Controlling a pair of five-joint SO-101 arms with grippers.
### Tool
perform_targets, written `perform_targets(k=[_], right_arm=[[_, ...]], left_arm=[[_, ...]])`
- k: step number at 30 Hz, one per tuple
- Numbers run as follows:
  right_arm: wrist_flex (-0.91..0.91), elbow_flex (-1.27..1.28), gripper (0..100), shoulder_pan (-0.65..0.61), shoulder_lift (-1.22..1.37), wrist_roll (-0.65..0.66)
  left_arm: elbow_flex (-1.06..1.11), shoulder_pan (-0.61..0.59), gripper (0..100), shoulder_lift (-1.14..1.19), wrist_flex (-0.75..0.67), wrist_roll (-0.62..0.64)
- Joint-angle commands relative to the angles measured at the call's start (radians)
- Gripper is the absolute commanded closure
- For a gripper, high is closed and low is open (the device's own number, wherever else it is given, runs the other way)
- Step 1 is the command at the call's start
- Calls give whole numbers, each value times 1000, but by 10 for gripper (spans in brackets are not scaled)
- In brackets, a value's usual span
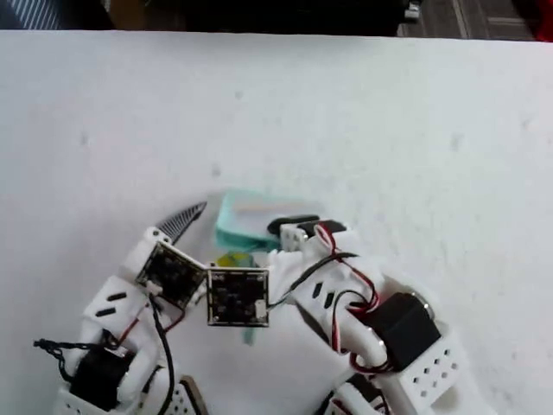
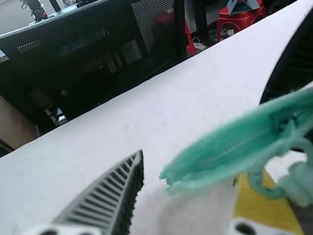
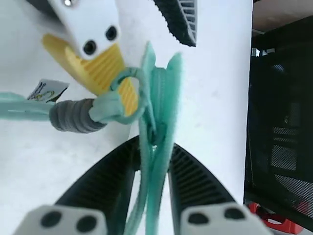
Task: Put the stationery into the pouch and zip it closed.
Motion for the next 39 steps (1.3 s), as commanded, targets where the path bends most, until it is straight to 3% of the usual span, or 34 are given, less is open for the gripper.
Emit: perform_targets(k=[1, 8, 15, 17, 20, 23, 25, 30, 39], right_arm=[[15, -75, 981, -25, -12, 51], [25, -80, 981, -25, -15, 106], [22, -137, 981, -25, -12, 144], [21, -150, 981, -25, -12, 144], [24, -150, 981, -25, -10, 143], [25, -129, 981, -21, -13, 115], [25, -112, 981, -22, -13, 87], [24, -91, 977, -19, -18, 41], [-2, -86, 976, -18, -12, -20]], left_arm=[[-11, 41, 694, 7, -44, -8], [-15, 131, 695, -2, -35, 138], [-127, 240, 697, -4, 100, 97], [-135, 298, 728, -4, 130, 69], [-135, 335, 853, -4, 133, 38], [-135, 340, 990, -4, 118, 17], [-135, 340, 953, -4, 115, 15], [-117, 334, 976, -4, 92, 32], [43, 248, 978, -4, -112, 34]])
